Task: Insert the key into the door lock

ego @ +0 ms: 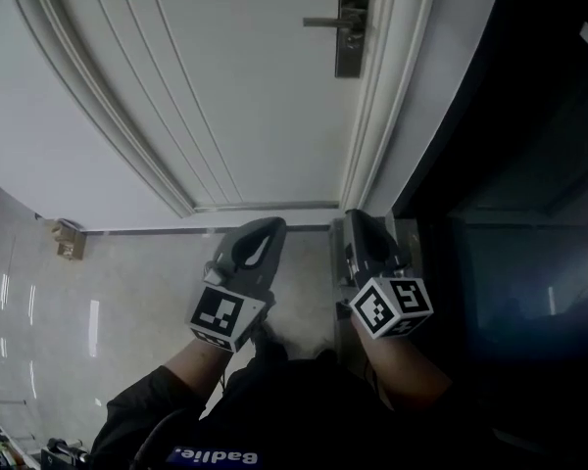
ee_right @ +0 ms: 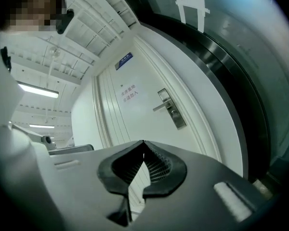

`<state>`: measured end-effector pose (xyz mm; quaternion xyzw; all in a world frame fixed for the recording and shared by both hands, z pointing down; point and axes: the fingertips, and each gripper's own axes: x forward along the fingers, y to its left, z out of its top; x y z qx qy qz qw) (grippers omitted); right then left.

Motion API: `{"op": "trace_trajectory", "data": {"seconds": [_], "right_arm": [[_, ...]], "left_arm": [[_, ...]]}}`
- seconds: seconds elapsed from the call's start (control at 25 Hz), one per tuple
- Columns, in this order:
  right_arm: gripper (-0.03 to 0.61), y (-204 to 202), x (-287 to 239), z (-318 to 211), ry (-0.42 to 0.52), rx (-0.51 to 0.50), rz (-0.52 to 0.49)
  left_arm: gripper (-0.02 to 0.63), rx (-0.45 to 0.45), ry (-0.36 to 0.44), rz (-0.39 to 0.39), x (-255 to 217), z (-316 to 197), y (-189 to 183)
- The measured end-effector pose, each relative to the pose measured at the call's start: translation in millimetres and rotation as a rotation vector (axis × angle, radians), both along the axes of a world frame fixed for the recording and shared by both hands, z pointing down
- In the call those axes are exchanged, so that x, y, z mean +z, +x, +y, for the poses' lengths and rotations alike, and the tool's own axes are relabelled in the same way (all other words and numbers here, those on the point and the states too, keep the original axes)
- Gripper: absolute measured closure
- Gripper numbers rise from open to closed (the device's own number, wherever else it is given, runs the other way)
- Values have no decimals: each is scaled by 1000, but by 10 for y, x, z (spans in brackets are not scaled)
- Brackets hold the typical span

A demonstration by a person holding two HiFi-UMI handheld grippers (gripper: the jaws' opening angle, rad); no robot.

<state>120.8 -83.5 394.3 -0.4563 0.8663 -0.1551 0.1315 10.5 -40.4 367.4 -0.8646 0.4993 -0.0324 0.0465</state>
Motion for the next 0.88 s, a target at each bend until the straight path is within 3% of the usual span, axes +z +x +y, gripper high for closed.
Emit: {"op": "trace_trajectory", "data": {"seconds": [0.4, 0.68, 0.88], "right_arm": [[575, -32, 358, 515, 71, -42, 181], [577, -452, 415, 1010, 115, -63, 309], [577, -883, 349, 1318, 146, -78, 363]], "left_arm": [[594, 9, -74, 60, 307, 537, -62], [594, 106, -135, 159, 443, 908, -250], [594, 179, -144, 159, 462, 1120, -478]]}}
